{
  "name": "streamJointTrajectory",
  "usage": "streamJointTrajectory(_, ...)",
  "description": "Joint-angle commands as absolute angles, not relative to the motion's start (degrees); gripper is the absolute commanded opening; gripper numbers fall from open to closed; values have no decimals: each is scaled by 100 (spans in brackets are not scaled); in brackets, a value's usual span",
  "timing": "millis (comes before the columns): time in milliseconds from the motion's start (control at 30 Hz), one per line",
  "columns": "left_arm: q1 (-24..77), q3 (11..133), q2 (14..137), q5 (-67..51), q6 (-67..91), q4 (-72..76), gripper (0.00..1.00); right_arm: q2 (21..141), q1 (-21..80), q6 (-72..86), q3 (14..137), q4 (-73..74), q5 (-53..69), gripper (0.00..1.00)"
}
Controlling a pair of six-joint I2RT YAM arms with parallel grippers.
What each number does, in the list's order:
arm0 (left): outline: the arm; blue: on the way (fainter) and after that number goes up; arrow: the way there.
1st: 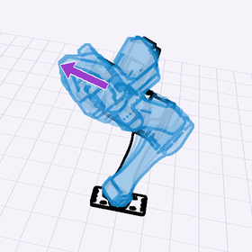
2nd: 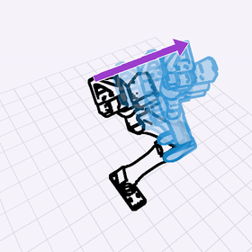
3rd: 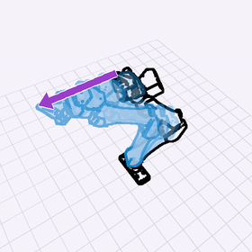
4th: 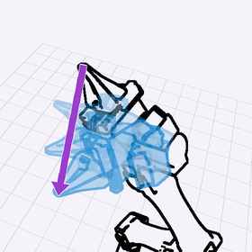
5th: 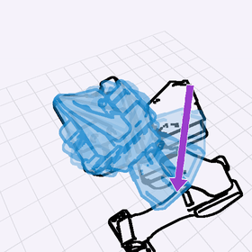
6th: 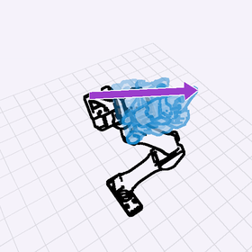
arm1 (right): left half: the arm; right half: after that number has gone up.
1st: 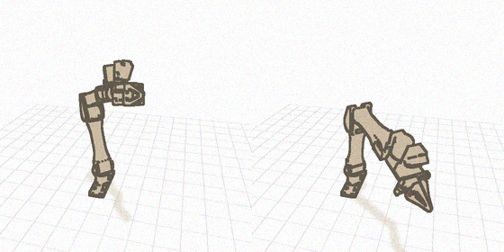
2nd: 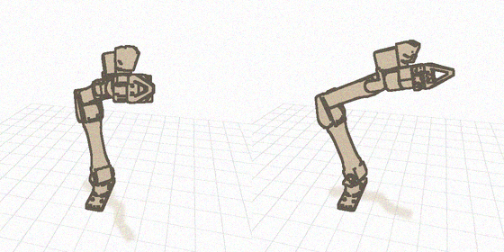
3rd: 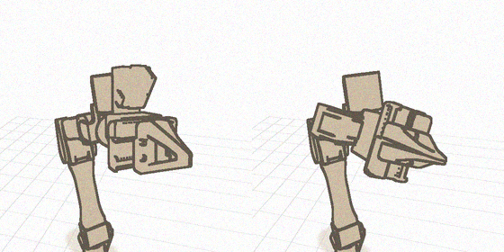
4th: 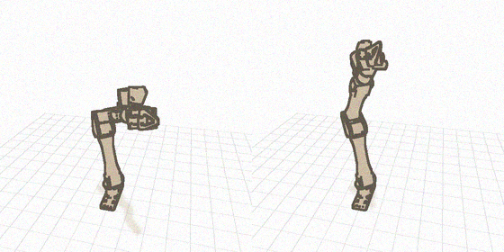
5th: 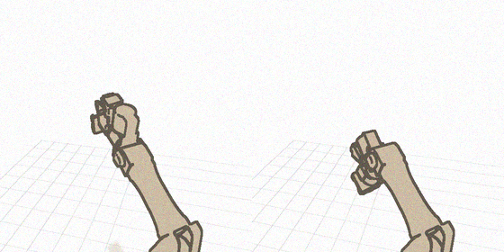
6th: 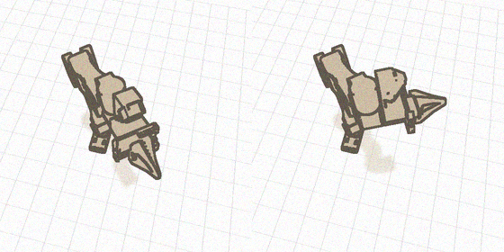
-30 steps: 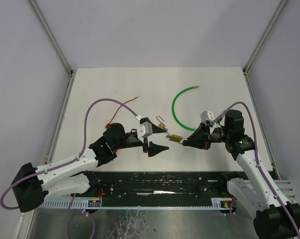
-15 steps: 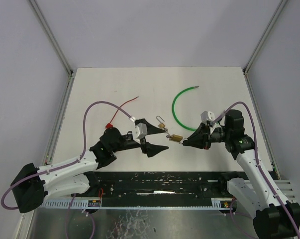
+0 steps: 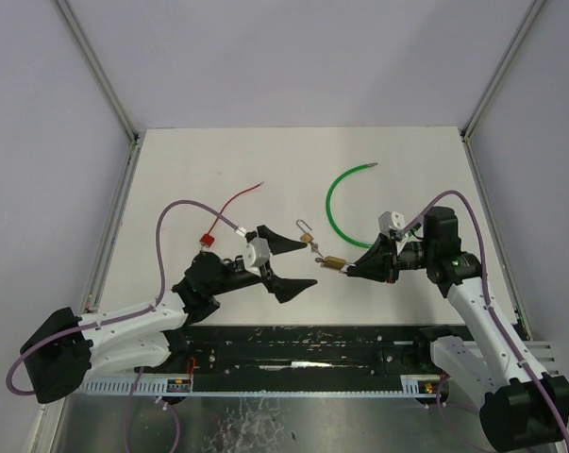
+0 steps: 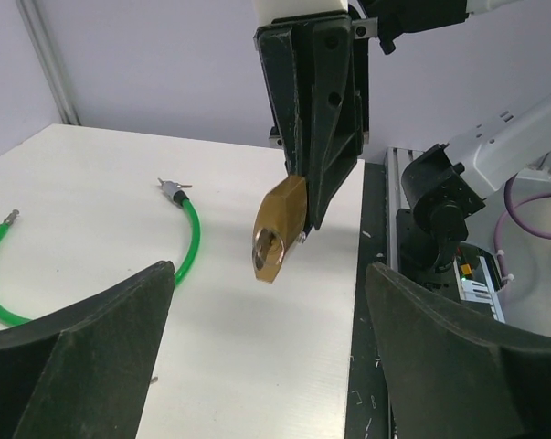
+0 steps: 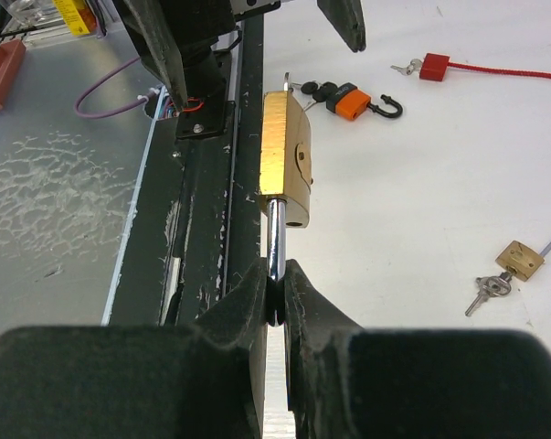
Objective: Lock with the key
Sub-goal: Lock the lock.
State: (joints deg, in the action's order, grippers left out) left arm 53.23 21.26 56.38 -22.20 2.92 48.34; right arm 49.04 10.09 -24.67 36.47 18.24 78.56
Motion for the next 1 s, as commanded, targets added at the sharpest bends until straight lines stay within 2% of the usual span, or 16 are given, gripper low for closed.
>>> streamJointTrajectory(0, 5261, 2722, 5936, -2560, 55, 4660, 81, 4956, 982, -2727, 3999, 1812, 8102, 0)
streamJointTrajectory(167, 5186, 3171, 6352, -3274, -65, 4226, 74, 4942, 984, -2744, 4012, 1819, 8149, 0)
streamJointTrajectory(500, 5178, 3695, 6811, -3535, -86, 3459, 60, 4789, 984, -2762, 4013, 1866, 8178, 0)
streamJointTrajectory(767, 5177, 3960, 7060, -3736, -52, 3277, 45, 4753, 984, -2714, 4008, 1846, 8238, 0)
streamJointTrajectory(967, 5178, 4090, 7286, -4034, -6, 3257, 28, 4762, 983, -2696, 4008, 1839, 8260, 0)
